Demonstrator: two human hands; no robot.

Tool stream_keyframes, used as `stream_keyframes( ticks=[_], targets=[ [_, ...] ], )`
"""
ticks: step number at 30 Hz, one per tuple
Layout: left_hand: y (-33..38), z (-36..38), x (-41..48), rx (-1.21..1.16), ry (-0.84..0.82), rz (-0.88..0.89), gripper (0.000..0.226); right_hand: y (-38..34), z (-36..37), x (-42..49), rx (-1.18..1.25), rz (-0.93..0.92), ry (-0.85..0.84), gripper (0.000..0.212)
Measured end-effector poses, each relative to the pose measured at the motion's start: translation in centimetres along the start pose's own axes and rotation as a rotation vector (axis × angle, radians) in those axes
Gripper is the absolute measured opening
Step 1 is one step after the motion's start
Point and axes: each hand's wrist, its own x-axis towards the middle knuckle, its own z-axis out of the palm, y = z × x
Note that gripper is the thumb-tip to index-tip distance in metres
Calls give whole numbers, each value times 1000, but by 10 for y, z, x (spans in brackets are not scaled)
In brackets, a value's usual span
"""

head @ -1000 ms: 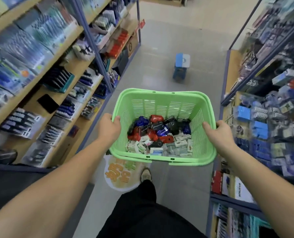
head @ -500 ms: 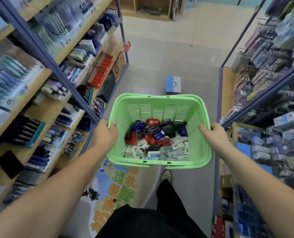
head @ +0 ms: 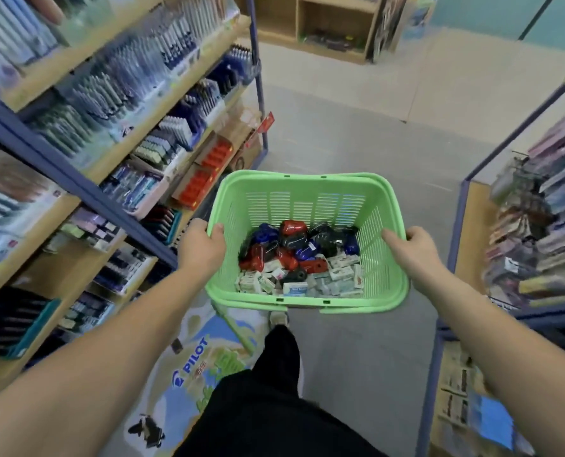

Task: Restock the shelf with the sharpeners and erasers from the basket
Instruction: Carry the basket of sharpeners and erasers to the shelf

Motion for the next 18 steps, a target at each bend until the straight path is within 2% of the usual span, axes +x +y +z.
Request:
stream_keyframes(
  ticks=[5, 13, 18],
  targets=[
    [38, 23, 112, 7, 7, 5, 36, -62, 23, 97, -11, -5, 13, 26],
    [114, 45, 259, -32, 6, -24, 34, -149, 34, 236, -3, -7, -1, 39],
    [156, 73, 334, 2, 1, -50, 35, -188, 40, 331, -18, -18, -75, 27]
  ],
)
